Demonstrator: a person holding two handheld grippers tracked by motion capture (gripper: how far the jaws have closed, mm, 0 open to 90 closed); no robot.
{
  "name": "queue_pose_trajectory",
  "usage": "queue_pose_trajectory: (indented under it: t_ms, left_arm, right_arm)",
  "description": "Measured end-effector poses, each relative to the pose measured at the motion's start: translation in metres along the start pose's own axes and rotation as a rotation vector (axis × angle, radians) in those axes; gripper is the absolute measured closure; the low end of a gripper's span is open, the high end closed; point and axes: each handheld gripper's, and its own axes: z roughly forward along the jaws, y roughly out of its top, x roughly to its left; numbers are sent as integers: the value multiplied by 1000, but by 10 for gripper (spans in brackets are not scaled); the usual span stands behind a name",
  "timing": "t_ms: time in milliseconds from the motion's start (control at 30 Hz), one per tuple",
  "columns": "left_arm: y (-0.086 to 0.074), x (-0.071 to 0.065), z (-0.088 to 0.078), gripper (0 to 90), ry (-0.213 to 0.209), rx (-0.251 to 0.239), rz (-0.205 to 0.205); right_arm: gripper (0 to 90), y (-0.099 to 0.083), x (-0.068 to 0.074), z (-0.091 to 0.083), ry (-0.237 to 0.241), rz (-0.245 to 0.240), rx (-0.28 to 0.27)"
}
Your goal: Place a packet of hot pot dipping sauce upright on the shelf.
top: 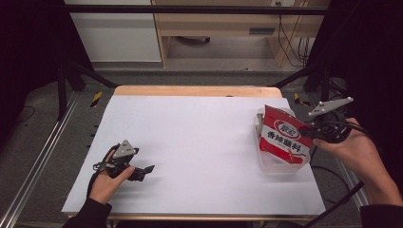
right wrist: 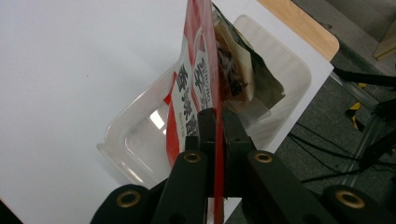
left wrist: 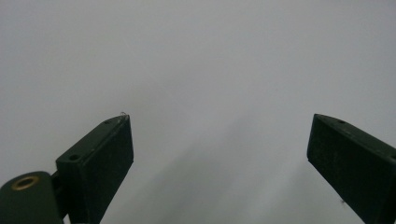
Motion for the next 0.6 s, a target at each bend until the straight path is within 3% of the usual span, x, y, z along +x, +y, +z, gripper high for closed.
queue_pose_trajectory:
  t_ms: [367, 467, 600]
  left_arm:
    - [0, 0, 0, 72, -2, 1, 0]
    - [0, 0, 0, 72, -3, 2, 1]
    - [0, -1, 0, 72, -3, 3, 2]
  right_arm:
    - [833, -22, -15, 1, 13, 71, 34]
    - [769, -25, -17, 2, 28, 74, 38]
    - [576, -20, -16, 4, 14, 75, 32]
